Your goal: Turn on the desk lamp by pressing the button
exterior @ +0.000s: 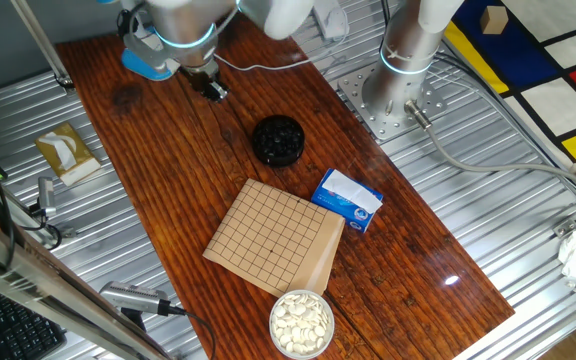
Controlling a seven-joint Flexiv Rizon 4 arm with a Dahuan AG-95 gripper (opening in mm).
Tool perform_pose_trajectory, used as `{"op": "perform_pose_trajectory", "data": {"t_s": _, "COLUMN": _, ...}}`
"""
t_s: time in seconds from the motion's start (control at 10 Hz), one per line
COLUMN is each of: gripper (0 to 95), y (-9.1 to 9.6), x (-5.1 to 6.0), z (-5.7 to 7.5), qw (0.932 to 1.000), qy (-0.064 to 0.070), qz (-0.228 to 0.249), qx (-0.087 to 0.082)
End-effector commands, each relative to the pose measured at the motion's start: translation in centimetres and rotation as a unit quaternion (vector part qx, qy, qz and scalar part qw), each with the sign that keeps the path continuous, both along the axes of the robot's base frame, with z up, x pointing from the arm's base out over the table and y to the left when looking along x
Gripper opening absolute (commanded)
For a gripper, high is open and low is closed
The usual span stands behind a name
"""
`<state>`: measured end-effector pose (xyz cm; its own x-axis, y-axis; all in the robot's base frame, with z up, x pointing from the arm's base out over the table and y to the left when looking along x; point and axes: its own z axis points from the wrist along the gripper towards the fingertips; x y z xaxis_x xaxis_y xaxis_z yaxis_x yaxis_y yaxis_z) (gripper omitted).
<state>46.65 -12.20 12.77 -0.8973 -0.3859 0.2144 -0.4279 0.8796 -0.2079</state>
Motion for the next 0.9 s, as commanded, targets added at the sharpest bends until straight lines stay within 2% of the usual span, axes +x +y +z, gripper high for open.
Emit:
{"op": "perform_pose_trajectory", "data": {"t_s": 0.1, "gripper": 0.0, "y": 0.09, "x": -0.10, "z": -0.34, "qw": 0.9966, "qy": 0.007, "qz": 0.038, "qx": -0.073}}
{"op": "perform_pose_trajectory", "data": {"t_s": 0.3, "gripper": 0.0, "y": 0.12, "x": -0.12, "z": -0.51, "qw": 0.9948, "qy": 0.009, "qz": 0.050, "qx": -0.088}}
{"op": "perform_pose_trajectory", "data": {"t_s": 0.5, "gripper": 0.0, "y": 0.20, "x": -0.07, "z": -1.00, "qw": 0.9946, "qy": 0.005, "qz": 0.056, "qx": -0.087}}
{"op": "perform_pose_trajectory", "data": {"t_s": 0.7, "gripper": 0.0, "y": 0.24, "x": -0.05, "z": -1.22, "qw": 0.9947, "qy": 0.006, "qz": 0.058, "qx": -0.085}}
{"op": "perform_pose_trajectory", "data": {"t_s": 0.9, "gripper": 0.0, "y": 0.22, "x": -0.07, "z": -1.20, "qw": 0.9945, "qy": 0.010, "qz": 0.050, "qx": -0.092}}
